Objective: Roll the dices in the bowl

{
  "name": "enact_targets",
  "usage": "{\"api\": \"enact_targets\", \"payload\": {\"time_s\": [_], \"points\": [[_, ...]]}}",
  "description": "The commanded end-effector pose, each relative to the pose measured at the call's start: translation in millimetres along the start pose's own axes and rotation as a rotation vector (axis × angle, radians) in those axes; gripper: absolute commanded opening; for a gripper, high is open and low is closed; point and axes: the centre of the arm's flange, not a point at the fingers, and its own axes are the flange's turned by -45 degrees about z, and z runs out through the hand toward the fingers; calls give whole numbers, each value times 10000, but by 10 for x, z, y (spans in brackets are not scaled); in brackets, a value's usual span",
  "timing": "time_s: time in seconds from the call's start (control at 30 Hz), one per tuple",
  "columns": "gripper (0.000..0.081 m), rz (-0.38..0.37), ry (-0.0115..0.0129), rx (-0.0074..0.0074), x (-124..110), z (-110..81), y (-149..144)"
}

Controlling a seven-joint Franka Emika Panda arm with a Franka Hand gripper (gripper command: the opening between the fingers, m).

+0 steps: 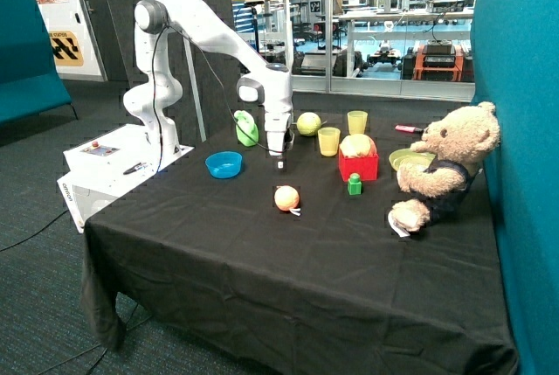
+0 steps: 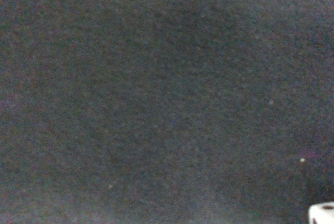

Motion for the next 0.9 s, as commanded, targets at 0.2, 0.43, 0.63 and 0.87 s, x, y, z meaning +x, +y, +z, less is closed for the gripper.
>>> {"api": "enact_targets", "payload": {"time_s": [0.2, 0.43, 0.63, 0.87], "points": [[642, 0, -71, 25, 15, 0, -115], [619, 57, -71, 25, 23, 10, -120], [551, 163, -71, 25, 1, 53, -106], [487, 263, -71, 24, -38, 147, -57]]}}
